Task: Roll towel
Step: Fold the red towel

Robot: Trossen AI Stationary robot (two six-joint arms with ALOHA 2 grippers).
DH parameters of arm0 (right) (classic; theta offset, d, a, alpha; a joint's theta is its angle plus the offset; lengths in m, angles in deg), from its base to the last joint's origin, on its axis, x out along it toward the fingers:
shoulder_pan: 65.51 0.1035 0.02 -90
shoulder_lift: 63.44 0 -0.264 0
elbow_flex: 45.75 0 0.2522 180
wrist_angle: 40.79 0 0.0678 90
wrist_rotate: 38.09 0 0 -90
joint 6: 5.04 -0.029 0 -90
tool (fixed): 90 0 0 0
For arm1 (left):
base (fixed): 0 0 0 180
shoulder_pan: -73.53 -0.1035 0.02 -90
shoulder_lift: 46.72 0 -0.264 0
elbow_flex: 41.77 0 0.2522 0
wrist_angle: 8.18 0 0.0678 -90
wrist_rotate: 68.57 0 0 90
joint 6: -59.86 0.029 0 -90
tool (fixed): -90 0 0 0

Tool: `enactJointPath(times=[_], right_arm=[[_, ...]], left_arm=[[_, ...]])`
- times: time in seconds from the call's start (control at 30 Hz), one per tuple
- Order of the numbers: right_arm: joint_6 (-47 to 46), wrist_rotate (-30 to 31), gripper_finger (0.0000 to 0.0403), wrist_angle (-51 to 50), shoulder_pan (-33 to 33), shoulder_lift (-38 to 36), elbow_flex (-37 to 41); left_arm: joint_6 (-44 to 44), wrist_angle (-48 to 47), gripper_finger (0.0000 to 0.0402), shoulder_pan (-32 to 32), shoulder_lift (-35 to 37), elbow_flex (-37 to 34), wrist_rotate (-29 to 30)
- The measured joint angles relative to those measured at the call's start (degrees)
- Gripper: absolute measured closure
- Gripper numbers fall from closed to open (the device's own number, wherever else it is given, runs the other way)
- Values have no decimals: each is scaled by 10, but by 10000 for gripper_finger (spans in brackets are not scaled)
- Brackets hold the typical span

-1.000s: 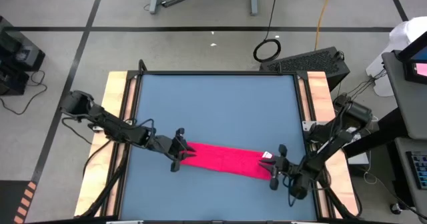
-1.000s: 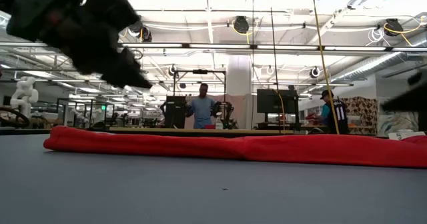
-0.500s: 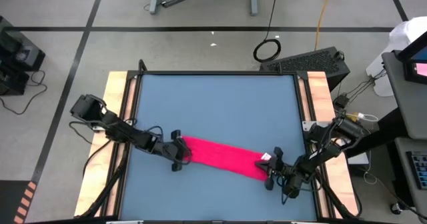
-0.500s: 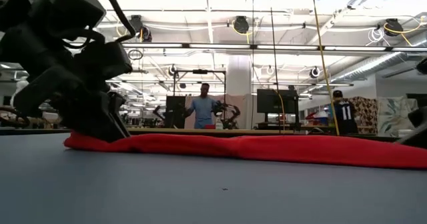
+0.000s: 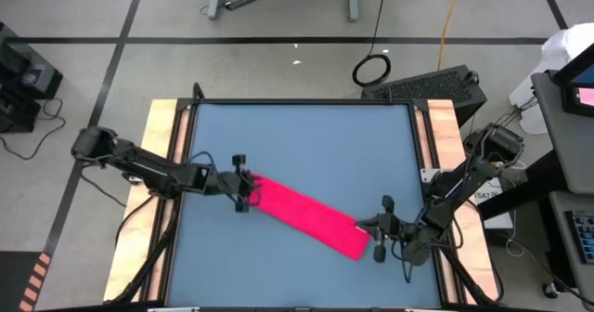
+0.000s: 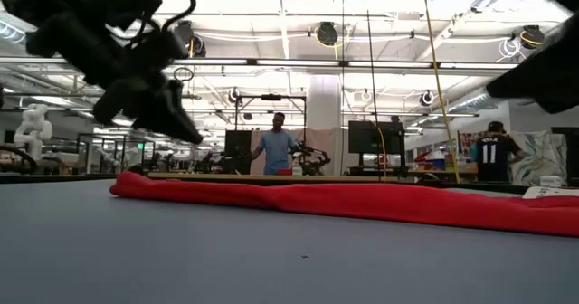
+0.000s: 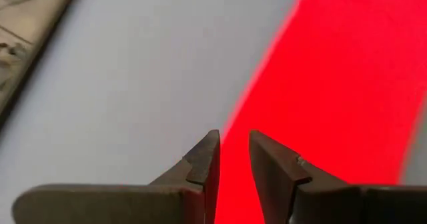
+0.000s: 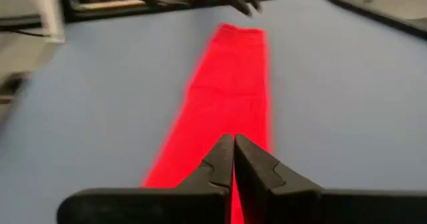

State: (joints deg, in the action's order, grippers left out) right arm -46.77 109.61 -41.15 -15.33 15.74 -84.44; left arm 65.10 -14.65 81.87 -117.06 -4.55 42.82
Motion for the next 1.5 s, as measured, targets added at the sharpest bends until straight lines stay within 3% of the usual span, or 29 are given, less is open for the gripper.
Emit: enactJointPath(times=[0.1, 0.23, 0.33, 0.4, 0.6, 0.77, 0.97, 1.2, 1.37, 1.5], right_arm=[[9, -50, 397, 1, -39, 9, 0], [23, -137, 397, 31, -73, 46, 0], [32, -152, 396, 74, -82, 90, 0], [26, -161, 396, 93, -85, 124, 0], [-51, -169, 396, 195, -89, 233, -1], [-75, -159, 396, 252, -86, 296, -32], [-72, -137, 396, 231, -85, 336, -103], [-101, -107, 396, 104, -88, 344, -178], [-41, -95, 396, 49, -92, 316, -206], [17, -106, 396, 2, -107, 247, -212]], left_arm=[[-32, 9, 315, -13, 40, 0, -13], [-135, 20, 315, -4, 60, 1, -122], [-220, 19, 315, 21, 48, -2, -176], [-248, -1, 315, 42, 30, -3, -179], [-261, -65, 315, 69, -55, -4, -104], [-259, -47, 315, 58, -119, -1, -36], [-200, -56, 315, 37, -133, -1, 50], [-77, -71, 315, -8, -122, 2, 174], [-60, -97, 315, -24, -97, 32, 173], [-97, -107, 315, -17, -58, 54, 114]])
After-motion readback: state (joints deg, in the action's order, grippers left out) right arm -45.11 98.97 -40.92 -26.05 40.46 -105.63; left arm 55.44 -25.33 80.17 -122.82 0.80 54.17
